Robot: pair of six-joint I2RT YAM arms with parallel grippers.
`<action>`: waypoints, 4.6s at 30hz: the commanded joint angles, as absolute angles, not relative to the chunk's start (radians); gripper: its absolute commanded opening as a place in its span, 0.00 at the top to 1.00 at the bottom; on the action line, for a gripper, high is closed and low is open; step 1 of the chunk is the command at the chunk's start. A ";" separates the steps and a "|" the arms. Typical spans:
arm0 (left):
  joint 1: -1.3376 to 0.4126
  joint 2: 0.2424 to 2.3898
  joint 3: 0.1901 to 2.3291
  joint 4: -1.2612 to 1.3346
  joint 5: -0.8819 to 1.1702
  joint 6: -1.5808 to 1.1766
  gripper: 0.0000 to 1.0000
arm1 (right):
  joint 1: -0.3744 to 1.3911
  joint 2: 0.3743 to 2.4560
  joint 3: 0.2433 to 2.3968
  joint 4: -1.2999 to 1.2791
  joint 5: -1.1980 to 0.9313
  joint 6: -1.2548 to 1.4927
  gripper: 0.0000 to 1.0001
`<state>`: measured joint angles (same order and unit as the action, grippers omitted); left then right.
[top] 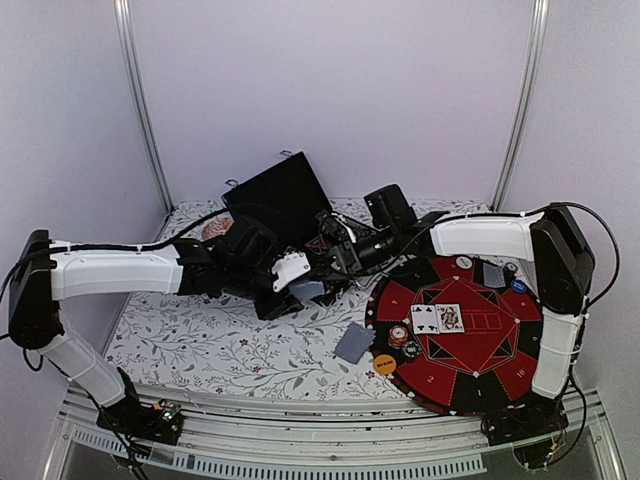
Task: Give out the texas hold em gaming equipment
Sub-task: Pick up the poker card from the face-down deck piles, then flop the poker card in the community card area, then pick up the poker card from the face-down deck piles.
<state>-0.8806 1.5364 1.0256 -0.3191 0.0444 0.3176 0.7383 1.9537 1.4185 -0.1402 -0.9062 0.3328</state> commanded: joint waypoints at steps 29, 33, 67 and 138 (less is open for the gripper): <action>-0.876 1.521 1.022 -0.336 0.039 0.296 0.51 | 0.675 1.772 1.479 -0.412 -0.785 0.139 0.98; -0.874 1.513 1.023 -0.339 0.033 0.291 0.51 | 0.622 1.677 1.480 -0.500 -0.700 0.081 0.98; -0.859 1.480 1.022 -0.351 0.066 0.271 0.51 | 0.490 1.224 0.550 -0.243 0.466 -1.145 0.98; -0.872 1.458 1.069 -0.373 0.054 0.294 0.48 | 0.502 1.212 1.017 0.012 -0.530 0.016 0.01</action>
<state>-0.8703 1.4830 1.0267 -0.3782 0.0555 0.2802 0.4969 1.1343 1.0298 -0.2180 -0.0116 -0.4080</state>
